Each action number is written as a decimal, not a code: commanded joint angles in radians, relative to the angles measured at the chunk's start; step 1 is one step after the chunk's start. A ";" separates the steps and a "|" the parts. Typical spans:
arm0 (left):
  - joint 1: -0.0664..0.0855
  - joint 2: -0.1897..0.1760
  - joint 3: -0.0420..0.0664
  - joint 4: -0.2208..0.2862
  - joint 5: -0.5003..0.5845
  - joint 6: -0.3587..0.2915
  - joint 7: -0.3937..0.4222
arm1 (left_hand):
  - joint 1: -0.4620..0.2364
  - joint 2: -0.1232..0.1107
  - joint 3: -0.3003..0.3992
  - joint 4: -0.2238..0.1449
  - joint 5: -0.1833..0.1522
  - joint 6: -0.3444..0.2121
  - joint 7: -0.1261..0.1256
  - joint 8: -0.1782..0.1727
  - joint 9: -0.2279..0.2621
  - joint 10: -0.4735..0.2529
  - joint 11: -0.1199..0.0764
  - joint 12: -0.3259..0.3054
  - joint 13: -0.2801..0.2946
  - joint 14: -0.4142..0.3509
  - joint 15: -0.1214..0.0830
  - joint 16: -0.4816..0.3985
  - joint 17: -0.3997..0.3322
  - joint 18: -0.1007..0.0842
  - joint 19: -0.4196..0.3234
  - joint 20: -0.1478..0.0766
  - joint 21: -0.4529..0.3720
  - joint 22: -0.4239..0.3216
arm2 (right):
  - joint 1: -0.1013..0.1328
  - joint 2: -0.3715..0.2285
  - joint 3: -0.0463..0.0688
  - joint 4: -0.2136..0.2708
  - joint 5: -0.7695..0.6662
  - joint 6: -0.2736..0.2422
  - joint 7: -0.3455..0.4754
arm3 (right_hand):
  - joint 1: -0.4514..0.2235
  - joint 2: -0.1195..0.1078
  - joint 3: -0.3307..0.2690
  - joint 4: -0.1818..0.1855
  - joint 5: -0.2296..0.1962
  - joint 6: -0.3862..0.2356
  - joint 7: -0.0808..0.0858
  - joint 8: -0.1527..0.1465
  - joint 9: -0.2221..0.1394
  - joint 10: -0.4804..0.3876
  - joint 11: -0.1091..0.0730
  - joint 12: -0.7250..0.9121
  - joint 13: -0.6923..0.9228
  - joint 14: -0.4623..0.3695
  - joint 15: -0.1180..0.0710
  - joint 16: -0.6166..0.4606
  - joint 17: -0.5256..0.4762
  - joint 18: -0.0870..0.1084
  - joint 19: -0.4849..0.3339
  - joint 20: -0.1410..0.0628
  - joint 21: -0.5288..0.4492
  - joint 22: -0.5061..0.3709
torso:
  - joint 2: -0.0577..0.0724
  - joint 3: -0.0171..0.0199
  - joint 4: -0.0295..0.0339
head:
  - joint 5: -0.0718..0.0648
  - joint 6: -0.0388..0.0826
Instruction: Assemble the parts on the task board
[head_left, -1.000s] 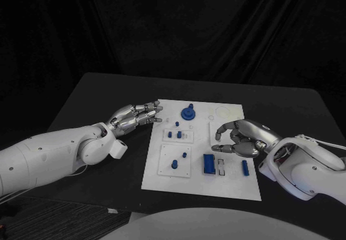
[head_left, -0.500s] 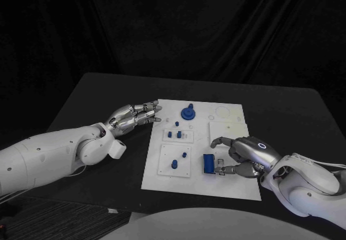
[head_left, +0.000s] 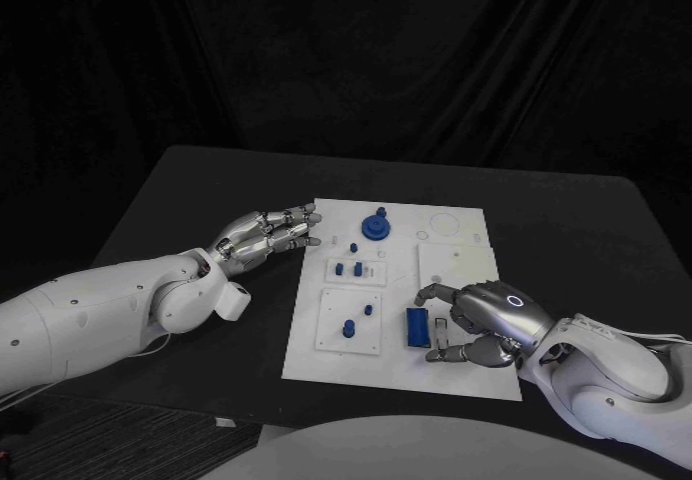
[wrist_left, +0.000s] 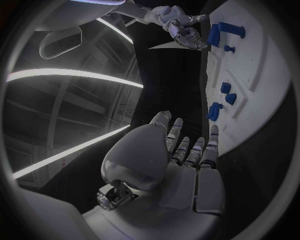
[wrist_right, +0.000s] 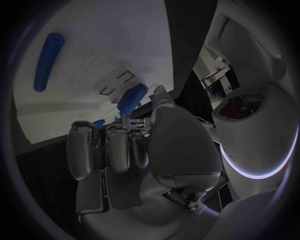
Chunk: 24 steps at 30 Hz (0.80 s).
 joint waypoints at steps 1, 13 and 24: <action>-0.002 0.001 0.001 0.004 0.006 0.004 0.018 | -0.006 0.001 0.000 -0.003 0.006 0.007 0.001 0.006 0.001 0.006 -0.001 0.006 0.002 -0.002 -0.007 0.007 0.001 -0.011 0.002 -0.006 0.002 -0.001 | -0.003 0.003 0.000 -0.002 -0.029 0.004 -0.035 | 0.003 0.020 0.011 -0.002 0.034 -0.011 -0.001 0.017 -0.015 0.102 0.004 0.003 0.263 0.060 0.004 -0.004 0.017 0.003 0.057 0.003 -0.005 0.227 | 0.000 -0.0013 0.0013 | 0.000 0.000; -0.003 0.004 0.001 0.003 0.006 0.008 0.014 | -0.006 0.001 0.001 -0.003 0.006 0.007 0.002 0.006 0.001 0.006 -0.001 0.005 0.001 -0.001 -0.007 0.008 0.001 -0.011 0.004 -0.006 0.002 0.001 | -0.004 0.019 0.000 -0.011 -0.029 0.029 -0.084 | 0.024 0.058 0.025 -0.009 0.143 -0.007 0.000 0.067 -0.060 0.102 0.005 0.003 0.263 0.059 0.005 -0.010 0.007 0.005 0.054 0.004 -0.013 0.225 | 0.000 -0.0003 0.0018 | 0.000 0.000; -0.004 0.005 0.001 0.002 0.006 0.020 0.005 | -0.006 0.002 0.004 -0.005 0.007 0.004 0.002 0.005 0.000 0.006 0.000 0.004 0.001 -0.001 -0.007 0.008 0.001 -0.010 0.003 -0.006 0.001 -0.002 | -0.008 0.042 0.000 -0.021 -0.029 0.037 -0.106 | 0.036 0.067 0.023 -0.013 0.192 0.005 0.001 0.097 -0.077 0.102 0.005 0.003 0.263 0.058 0.005 -0.013 0.002 0.006 0.053 0.004 -0.017 0.223 | -0.001 -0.0009 0.0013 | -0.001 0.000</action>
